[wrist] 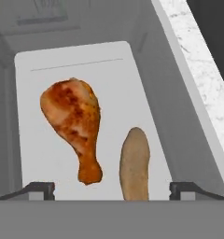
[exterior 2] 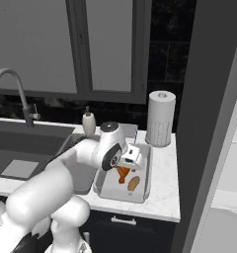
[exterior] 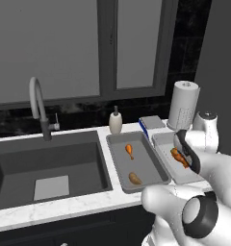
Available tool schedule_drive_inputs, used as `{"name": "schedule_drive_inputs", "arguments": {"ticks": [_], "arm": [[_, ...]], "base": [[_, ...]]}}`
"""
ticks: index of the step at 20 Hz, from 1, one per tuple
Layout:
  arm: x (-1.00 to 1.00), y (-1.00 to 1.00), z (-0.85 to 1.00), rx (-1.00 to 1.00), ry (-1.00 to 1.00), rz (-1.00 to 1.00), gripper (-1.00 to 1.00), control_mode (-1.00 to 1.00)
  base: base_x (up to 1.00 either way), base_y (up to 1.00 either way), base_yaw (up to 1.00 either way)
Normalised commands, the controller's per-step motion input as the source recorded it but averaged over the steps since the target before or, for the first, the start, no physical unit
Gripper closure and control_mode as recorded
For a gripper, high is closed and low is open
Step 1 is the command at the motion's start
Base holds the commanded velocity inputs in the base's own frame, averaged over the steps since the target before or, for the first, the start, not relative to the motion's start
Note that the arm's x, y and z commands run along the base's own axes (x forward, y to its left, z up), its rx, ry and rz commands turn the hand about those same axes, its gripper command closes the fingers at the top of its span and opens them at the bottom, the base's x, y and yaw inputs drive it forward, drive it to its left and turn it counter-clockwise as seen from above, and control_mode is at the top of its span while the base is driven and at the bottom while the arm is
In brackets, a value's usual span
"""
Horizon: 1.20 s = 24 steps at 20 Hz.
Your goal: Place one sweet potato and one chicken drumstick in each tupperware on the nearby counter, to pack two identical lunches.
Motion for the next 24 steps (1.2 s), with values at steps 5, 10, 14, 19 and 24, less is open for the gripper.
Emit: {"name": "schedule_drive_inputs", "arguments": {"ticks": [5, 10, 14, 19, 24], "arm": [[-0.07, 0.99, 0.87, -0.10, -0.18, 0.11, -1.00, -1.00], [-0.44, 0.57, 1.00, -0.04, -0.19, 0.03, -1.00, -1.00], [-0.61, 0.17, 1.00, 0.00, -0.20, 0.00, -1.00, -1.00], [-0.63, 0.03, 1.00, 0.02, -0.06, 0.00, -1.00, -1.00], [-0.42, 0.33, 0.93, 0.02, 0.00, 0.00, -1.00, -1.00]], "base": [[0.00, 0.00, 0.00], [0.00, 0.00, 0.00], [0.00, 0.00, 0.00], [0.00, 0.00, 0.00], [0.00, 0.00, 0.00]]}}
